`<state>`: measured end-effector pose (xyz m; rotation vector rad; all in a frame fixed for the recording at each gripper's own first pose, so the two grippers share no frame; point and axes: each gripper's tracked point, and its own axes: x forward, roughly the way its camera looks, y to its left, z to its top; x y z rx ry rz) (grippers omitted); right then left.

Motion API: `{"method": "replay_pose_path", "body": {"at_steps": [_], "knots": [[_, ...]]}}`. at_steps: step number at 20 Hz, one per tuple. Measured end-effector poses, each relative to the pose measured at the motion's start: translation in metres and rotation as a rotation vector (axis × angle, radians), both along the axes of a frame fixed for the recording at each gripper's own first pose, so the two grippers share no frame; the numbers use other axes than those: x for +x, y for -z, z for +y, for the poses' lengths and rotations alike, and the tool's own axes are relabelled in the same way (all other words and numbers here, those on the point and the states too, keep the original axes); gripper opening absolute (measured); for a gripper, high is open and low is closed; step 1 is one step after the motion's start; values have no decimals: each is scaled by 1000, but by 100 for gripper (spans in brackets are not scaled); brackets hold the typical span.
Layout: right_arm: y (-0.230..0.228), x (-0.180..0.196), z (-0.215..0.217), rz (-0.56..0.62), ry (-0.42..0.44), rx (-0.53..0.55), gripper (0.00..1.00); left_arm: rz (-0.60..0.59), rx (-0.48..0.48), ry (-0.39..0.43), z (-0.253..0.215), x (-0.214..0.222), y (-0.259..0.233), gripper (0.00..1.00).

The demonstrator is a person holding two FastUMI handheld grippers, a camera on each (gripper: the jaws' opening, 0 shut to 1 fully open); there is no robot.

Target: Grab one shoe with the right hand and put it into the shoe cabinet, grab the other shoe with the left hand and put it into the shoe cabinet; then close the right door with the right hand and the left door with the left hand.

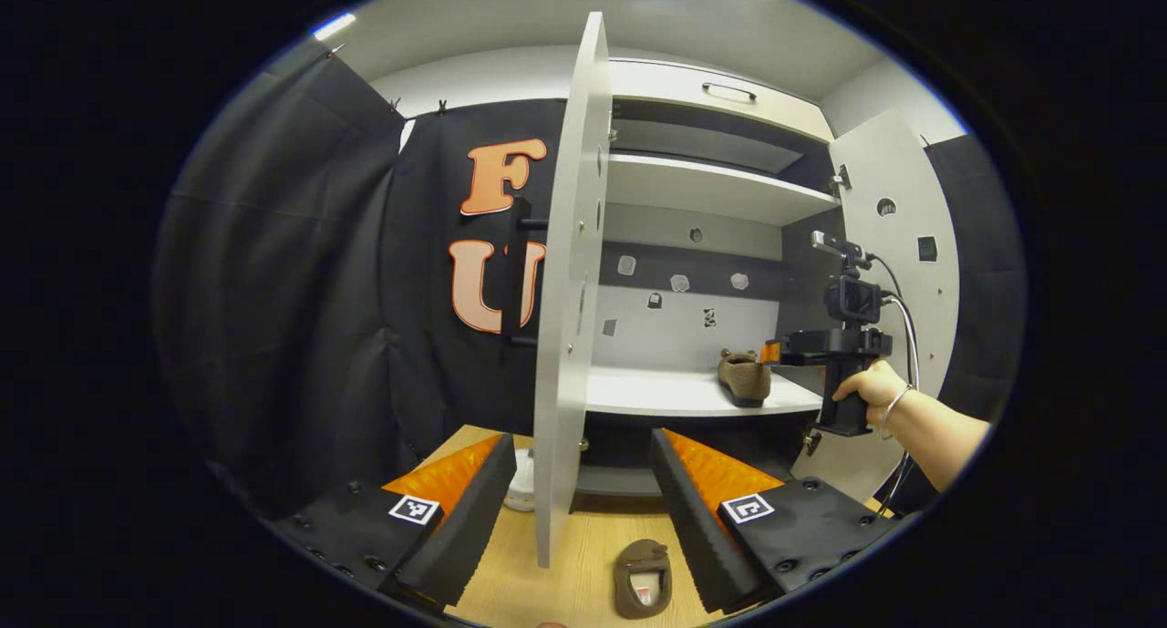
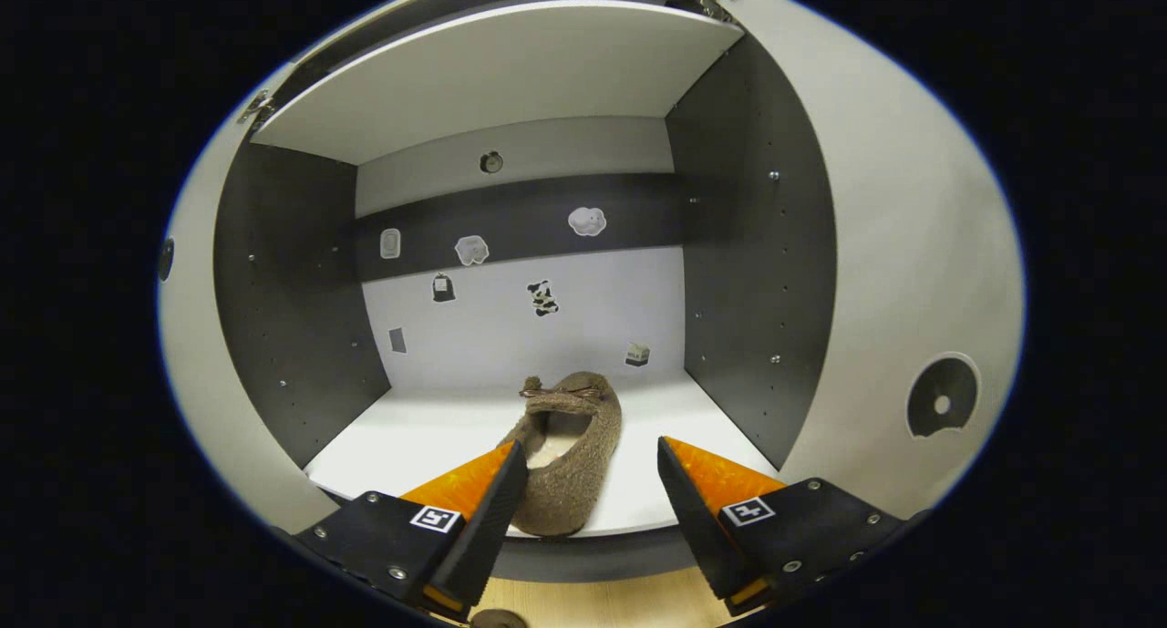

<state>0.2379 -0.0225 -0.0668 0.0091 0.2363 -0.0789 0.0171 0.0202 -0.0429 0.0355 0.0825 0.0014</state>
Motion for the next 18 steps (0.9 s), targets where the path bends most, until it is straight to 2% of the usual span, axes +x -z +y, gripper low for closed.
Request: {"method": "replay_pose_path", "body": {"at_steps": [2,6,7,9,18], "knots": [[-1,-21,-1,-21,-4,-10,93,21,11,11,-6,-3,9,97],[4,-66,-7,-42,-10,-26,93,82,15,34,-19,-9,36,99],[5,-76,-8,-53,-8,-26,93,96,16,34,-20,-11,43,94],[9,-100,-11,-61,-18,-14,93,138,17,38,-23,-13,63,97],[22,-169,-19,-76,-50,-99,92,378,-22,53,-29,-2,181,97]]}}
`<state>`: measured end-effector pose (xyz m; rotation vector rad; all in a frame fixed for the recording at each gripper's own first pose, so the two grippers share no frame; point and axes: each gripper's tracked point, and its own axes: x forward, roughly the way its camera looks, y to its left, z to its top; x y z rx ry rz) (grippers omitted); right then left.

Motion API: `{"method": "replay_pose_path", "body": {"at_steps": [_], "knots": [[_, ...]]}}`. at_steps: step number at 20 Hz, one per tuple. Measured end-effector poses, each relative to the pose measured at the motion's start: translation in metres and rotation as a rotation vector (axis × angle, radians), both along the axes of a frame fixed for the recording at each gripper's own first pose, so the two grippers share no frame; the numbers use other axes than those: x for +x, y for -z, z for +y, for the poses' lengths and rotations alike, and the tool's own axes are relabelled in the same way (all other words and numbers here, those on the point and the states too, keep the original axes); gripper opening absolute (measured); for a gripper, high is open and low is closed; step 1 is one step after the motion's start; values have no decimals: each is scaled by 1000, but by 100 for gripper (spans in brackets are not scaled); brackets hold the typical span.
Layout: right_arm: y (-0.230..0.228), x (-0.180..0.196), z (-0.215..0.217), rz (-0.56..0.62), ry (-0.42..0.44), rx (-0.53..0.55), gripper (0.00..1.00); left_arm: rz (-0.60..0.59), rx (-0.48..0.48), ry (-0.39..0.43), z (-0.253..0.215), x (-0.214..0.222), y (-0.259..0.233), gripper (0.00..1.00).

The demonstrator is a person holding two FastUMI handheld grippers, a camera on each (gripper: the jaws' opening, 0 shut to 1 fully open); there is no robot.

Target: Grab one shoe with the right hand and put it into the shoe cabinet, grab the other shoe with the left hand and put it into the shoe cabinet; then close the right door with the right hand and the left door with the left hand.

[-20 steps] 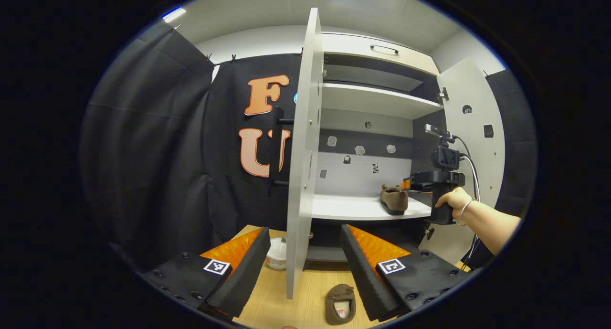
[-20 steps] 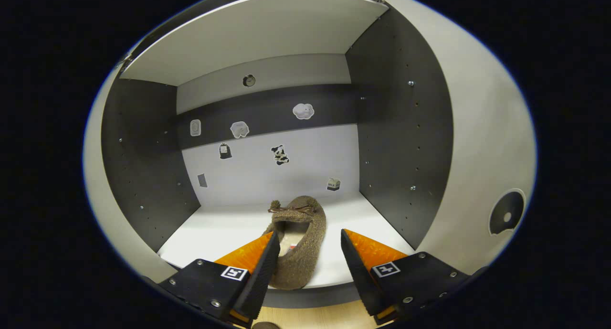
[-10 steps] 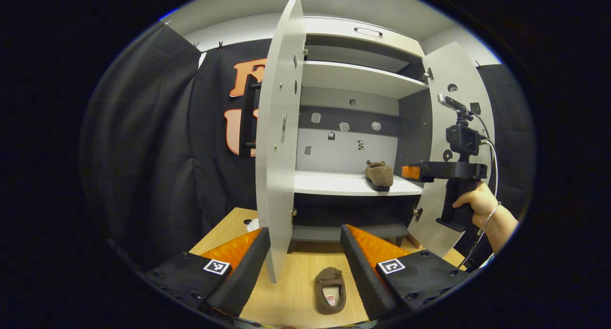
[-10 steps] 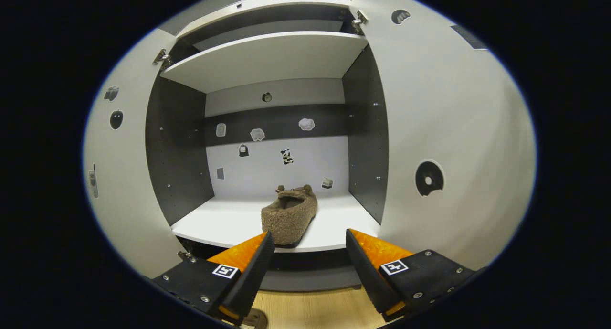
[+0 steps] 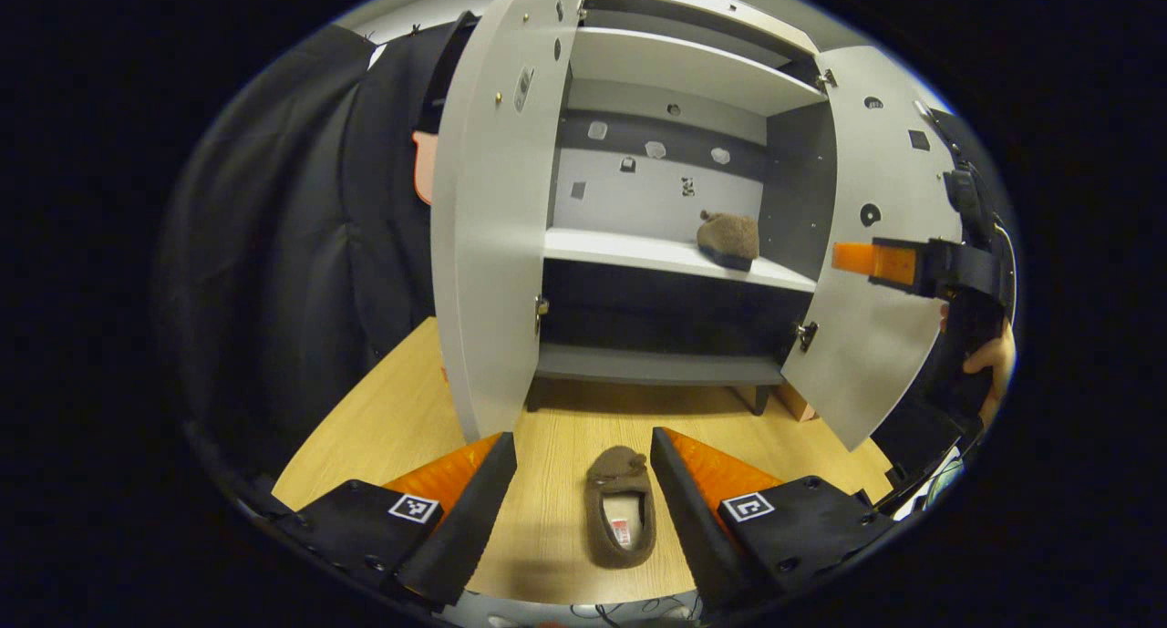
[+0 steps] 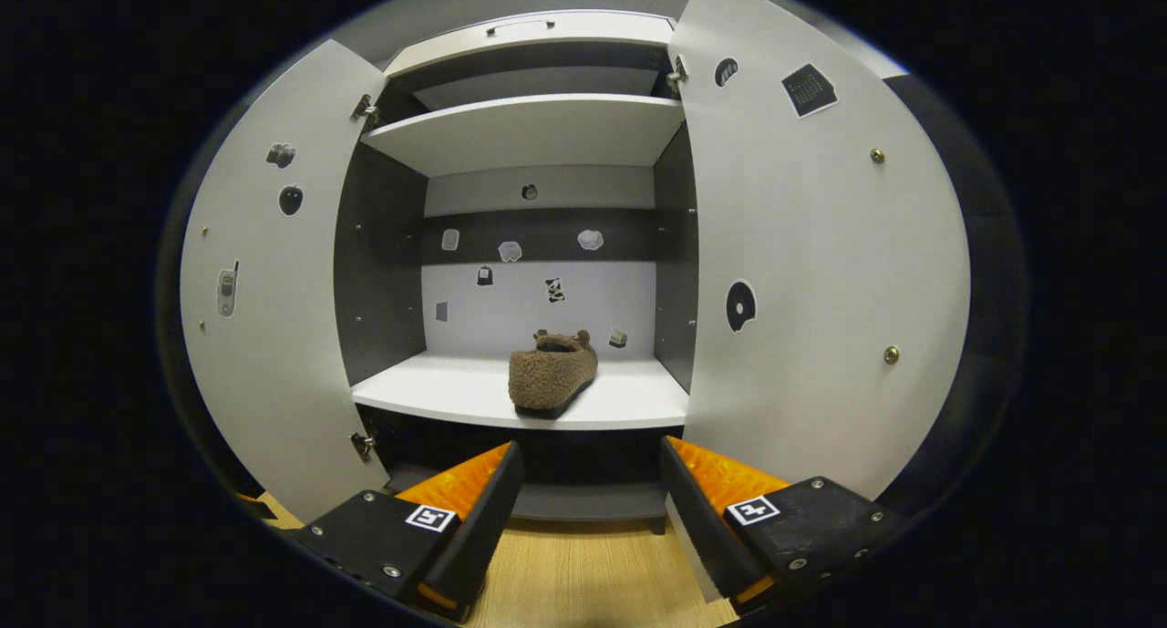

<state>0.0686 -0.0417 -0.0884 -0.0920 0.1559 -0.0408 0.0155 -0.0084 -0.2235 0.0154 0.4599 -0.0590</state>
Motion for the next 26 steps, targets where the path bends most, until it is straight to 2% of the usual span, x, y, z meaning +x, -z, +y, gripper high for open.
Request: {"method": "replay_pose_path", "body": {"at_steps": [4,5,7,14,20,21,22,23,24,26], "knots": [[11,-16,-6,22,9,32,93,131,12,11,1,4,61,100],[12,-19,-10,26,17,41,93,161,19,16,1,5,74,97],[15,-24,-14,32,26,53,93,225,7,18,0,4,100,98],[27,-33,-22,53,32,54,93,369,-6,15,-1,16,180,99],[35,-35,-17,68,17,64,93,401,23,-24,11,33,220,96],[35,-36,-16,69,18,72,93,400,24,-20,10,36,223,100],[36,-36,-16,70,18,78,93,404,21,-9,7,36,228,96],[37,-36,-15,72,20,81,93,411,19,-1,4,36,232,100],[37,-36,-16,73,22,84,93,422,18,6,3,35,236,95],[37,-38,-15,74,21,87,93,424,7,9,0,36,240,90]]}}
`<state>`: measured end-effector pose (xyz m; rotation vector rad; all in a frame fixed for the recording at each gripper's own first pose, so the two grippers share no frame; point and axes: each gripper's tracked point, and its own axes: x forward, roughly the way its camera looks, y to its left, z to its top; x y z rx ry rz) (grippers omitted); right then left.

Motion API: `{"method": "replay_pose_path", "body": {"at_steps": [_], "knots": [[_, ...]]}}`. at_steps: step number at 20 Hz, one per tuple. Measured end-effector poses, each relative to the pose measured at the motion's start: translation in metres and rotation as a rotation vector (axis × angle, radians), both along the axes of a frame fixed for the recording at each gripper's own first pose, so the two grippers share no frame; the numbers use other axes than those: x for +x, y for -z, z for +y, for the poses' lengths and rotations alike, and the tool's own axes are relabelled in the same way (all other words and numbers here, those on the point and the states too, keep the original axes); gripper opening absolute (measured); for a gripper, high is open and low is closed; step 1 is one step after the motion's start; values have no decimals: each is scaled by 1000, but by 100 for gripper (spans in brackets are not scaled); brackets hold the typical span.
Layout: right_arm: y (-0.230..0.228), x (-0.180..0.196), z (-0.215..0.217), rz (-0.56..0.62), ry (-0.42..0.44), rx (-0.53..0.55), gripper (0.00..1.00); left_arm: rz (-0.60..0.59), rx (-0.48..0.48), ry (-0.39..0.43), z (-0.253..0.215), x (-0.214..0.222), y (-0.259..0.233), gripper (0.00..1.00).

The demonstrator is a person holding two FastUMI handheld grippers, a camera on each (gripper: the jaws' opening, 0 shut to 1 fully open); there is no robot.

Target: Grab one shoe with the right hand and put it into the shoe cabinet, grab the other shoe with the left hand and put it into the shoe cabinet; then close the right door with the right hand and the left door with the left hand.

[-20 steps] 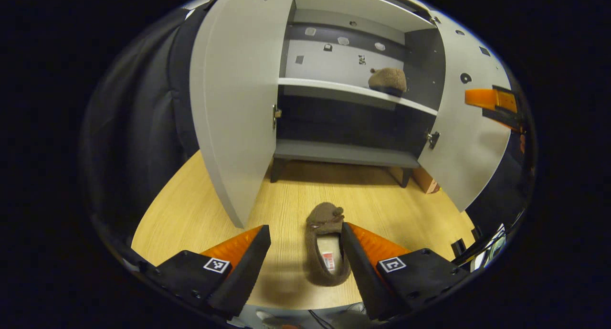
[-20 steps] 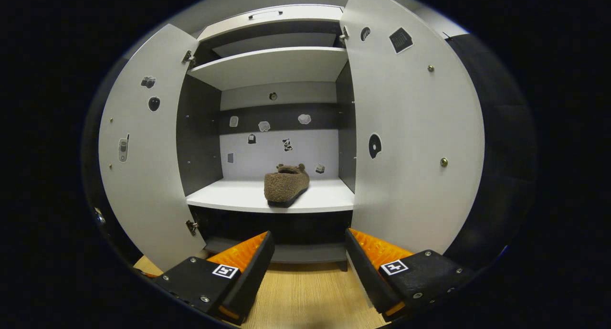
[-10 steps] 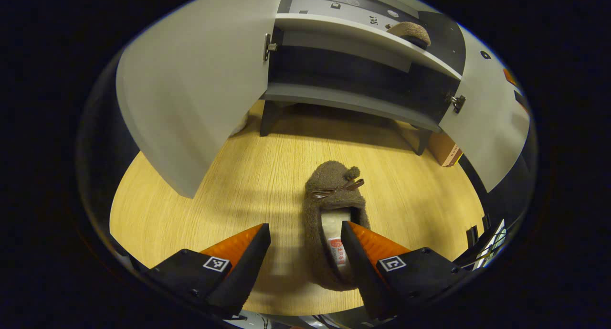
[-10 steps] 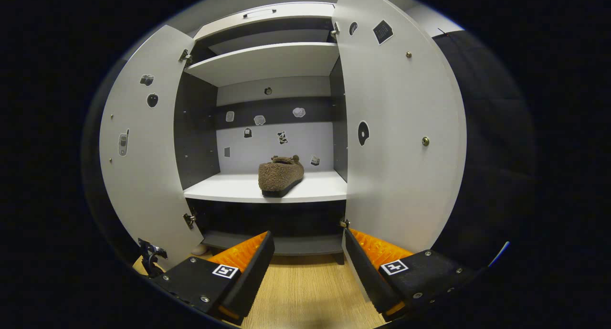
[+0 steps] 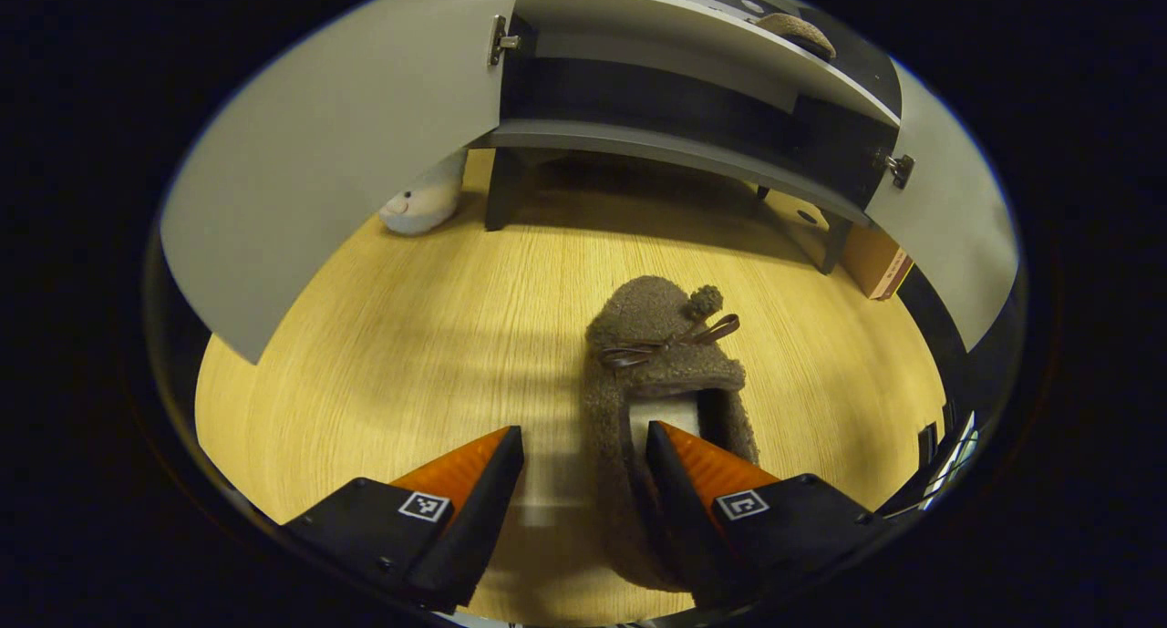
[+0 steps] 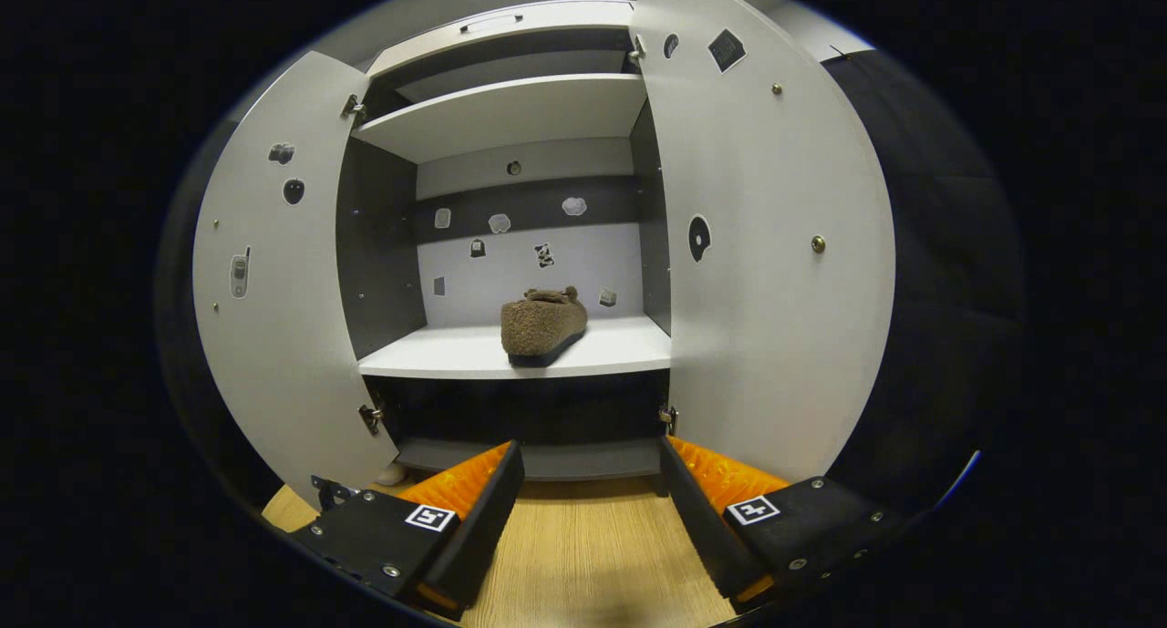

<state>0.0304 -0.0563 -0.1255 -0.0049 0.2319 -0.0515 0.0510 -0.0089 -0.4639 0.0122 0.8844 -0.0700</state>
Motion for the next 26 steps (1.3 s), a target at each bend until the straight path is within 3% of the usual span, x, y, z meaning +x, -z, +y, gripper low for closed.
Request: {"method": "replay_pose_path", "body": {"at_steps": [1,2,5,6,7,8,9,10,11,18,26], "knots": [[0,-1,0,1,-1,0,93,1,-20,3,-4,1,2,91],[-2,-3,0,-2,-3,1,93,3,-27,-2,-6,1,3,78],[-8,-6,-1,-13,-1,7,93,7,-53,18,-17,4,6,62],[-9,-8,-2,-15,-1,9,92,3,-44,31,-16,4,7,37],[-11,-9,-3,-18,1,9,92,-3,-28,36,-14,5,5,37],[-12,-10,-3,-20,3,10,92,2,-1,31,-9,4,5,25],[-12,-11,-4,-20,4,10,93,2,-12,25,-12,5,1,24],[-13,-13,-4,-22,5,12,93,16,-15,13,-9,5,3,13],[-14,-13,-4,-24,5,12,93,35,-17,0,-6,6,-1,7],[-20,-20,-2,-41,-4,4,93,14,-131,-72,-4,9,-90,7],[-19,-29,-3,-49,-31,-31,93,-111,-159,-26,-30,26,-218,7]]}}
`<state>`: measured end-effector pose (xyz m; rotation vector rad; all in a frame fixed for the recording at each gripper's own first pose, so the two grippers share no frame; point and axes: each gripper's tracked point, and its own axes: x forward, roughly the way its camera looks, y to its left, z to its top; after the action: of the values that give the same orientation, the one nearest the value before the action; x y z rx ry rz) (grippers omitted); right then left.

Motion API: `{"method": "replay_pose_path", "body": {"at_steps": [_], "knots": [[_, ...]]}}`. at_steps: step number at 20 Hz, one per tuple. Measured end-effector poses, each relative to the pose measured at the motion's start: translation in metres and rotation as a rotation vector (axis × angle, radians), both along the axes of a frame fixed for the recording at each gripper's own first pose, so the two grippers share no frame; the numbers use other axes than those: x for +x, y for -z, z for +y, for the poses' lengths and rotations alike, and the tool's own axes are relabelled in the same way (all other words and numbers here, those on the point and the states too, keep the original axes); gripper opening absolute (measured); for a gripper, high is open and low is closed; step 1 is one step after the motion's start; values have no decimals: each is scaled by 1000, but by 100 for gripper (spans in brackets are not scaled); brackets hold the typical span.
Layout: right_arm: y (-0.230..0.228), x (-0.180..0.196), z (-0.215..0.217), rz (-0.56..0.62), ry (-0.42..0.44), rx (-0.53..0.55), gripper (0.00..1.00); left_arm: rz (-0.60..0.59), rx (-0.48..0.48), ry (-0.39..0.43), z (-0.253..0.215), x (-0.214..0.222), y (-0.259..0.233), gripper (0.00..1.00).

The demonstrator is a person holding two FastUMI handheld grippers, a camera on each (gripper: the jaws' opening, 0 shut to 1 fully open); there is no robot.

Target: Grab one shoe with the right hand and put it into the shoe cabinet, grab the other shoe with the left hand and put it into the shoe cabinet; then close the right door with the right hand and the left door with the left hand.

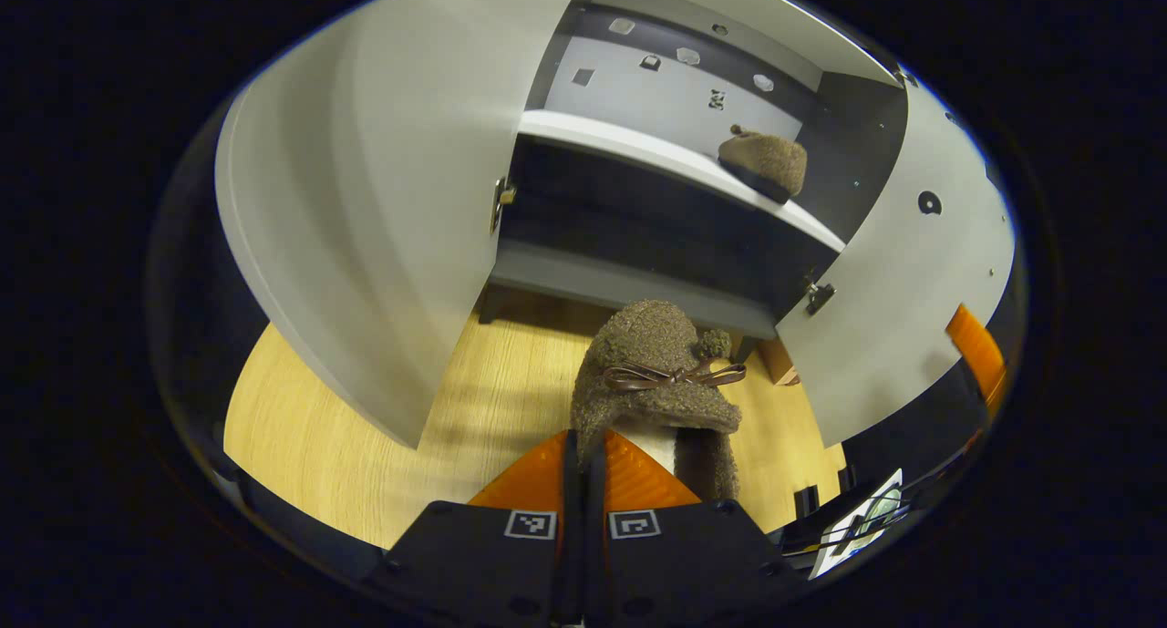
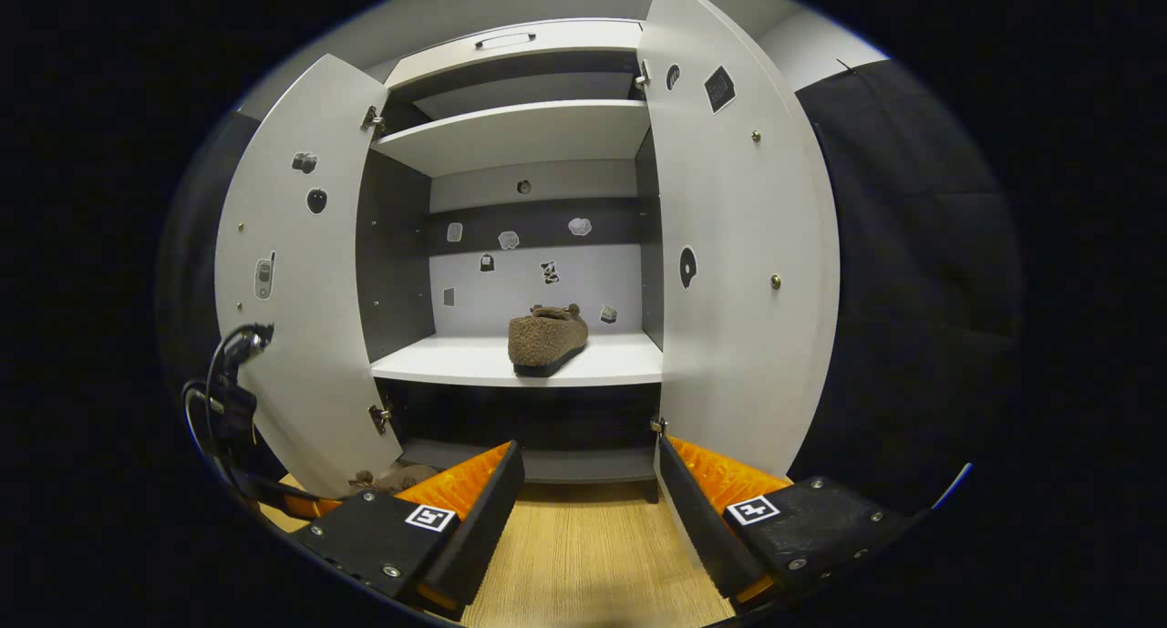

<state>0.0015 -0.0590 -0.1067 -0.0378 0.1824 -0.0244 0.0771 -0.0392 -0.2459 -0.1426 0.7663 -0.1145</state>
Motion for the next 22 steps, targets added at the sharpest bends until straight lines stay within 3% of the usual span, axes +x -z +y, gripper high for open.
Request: {"method": "replay_pose_path", "body": {"at_steps": [6,16,19,22], "knots": [[-4,-9,-1,-2,-19,15,93,-145,28,20,-28,54,-73,7],[-14,-8,-11,-6,-38,25,93,-323,42,-27,-43,209,-219,7],[-22,-4,-14,-21,-38,28,93,-359,63,-37,-39,248,-241,7],[-22,1,-16,-20,-26,33,92,-334,19,-51,-43,291,-230,7]]}}
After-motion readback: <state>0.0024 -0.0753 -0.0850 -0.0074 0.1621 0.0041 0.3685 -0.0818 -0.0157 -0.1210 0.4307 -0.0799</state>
